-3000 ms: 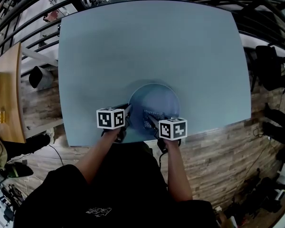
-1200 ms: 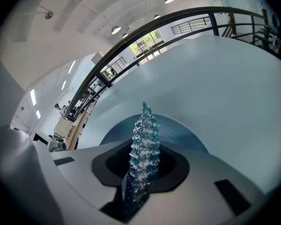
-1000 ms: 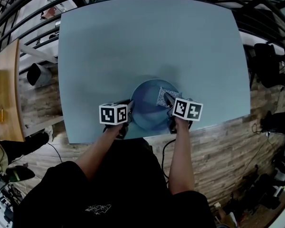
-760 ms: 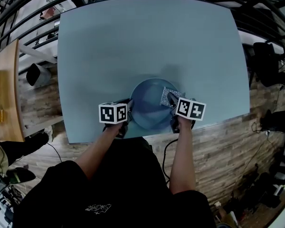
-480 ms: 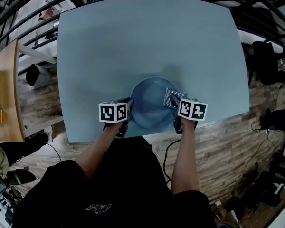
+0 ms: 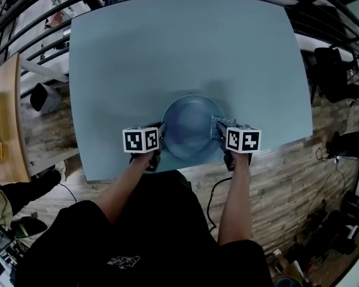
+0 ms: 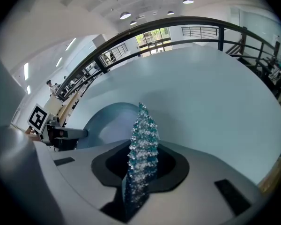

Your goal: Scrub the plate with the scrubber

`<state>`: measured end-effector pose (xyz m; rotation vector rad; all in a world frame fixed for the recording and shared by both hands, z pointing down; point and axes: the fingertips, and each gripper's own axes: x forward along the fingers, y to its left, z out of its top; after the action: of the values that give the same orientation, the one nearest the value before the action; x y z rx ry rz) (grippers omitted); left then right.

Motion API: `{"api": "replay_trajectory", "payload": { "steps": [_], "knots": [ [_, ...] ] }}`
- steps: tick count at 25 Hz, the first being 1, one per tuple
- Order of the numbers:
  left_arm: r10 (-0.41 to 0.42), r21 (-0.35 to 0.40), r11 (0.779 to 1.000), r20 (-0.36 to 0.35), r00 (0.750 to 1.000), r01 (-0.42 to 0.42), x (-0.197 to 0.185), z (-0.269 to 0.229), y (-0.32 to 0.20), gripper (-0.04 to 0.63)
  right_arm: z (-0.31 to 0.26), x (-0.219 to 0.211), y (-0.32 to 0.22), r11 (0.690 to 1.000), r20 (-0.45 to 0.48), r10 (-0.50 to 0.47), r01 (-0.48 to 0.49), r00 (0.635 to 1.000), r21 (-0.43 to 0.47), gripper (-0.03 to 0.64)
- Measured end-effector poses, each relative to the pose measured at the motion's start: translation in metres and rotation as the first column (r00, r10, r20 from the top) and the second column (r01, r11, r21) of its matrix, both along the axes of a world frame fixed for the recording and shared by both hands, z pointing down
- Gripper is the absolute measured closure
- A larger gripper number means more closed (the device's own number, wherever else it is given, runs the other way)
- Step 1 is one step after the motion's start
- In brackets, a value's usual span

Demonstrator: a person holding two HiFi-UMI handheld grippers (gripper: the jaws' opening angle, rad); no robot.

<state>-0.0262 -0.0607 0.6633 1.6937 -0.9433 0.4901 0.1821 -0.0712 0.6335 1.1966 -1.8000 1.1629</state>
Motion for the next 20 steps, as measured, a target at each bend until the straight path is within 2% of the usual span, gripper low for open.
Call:
{"api": "replay_trajectory", "payload": {
  "steps": [6, 20],
  "knots": [
    [-0.006, -0.006, 1.0, 0.004, 1.0, 0.006, -0.001, 0.0, 0.0, 0.56, 0.0, -0.003, 0.016, 0.999, -0.004, -0.046, 0.046, 0.999, -0.023, 0.534],
    [-0.007, -0.007, 1.0, 0.006, 1.0, 0.007, -0.004, 0.0, -0.001, 0.56, 0.005, -0.041, 0.044, 0.998, 0.131, -0.023, 0.03, 0.991, -0.048, 0.534]
  ]
}}
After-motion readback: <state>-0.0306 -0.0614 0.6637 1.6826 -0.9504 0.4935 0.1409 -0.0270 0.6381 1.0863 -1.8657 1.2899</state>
